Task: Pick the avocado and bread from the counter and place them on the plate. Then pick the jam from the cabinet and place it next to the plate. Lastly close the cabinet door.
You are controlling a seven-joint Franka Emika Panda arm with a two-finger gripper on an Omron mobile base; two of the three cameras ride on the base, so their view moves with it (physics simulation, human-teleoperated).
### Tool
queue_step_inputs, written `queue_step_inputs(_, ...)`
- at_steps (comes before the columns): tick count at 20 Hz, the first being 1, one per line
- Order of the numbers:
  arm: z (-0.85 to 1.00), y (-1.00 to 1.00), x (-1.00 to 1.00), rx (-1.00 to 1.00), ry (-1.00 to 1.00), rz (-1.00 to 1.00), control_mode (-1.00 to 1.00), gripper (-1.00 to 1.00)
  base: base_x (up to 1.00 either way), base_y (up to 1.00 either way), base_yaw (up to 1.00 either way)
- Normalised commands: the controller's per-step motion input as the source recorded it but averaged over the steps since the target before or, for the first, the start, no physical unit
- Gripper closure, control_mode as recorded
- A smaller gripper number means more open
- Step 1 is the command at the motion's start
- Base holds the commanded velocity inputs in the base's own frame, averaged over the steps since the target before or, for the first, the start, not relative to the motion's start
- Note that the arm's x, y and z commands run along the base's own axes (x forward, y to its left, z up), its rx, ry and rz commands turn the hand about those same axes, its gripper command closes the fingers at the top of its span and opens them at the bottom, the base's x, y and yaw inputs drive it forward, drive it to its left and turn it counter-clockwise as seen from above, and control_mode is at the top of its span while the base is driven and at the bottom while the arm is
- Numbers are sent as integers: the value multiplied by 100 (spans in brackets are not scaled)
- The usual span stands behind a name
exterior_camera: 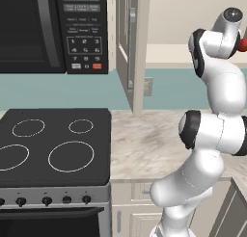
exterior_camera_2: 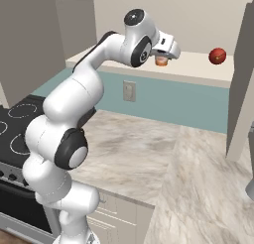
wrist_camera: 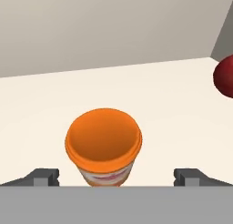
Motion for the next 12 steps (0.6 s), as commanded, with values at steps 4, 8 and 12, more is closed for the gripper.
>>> queue_step_inputs(4, -10, 0, 19, 0, 0, 0, -100, -100, 0, 0, 0)
queue_step_inputs(8, -14, 0, 16, 1, 2, 0, -100, -100, 0, 0, 0)
queue_step_inputs(12, -12, 0, 16, 0, 0, 0, -100, -100, 0, 0, 0)
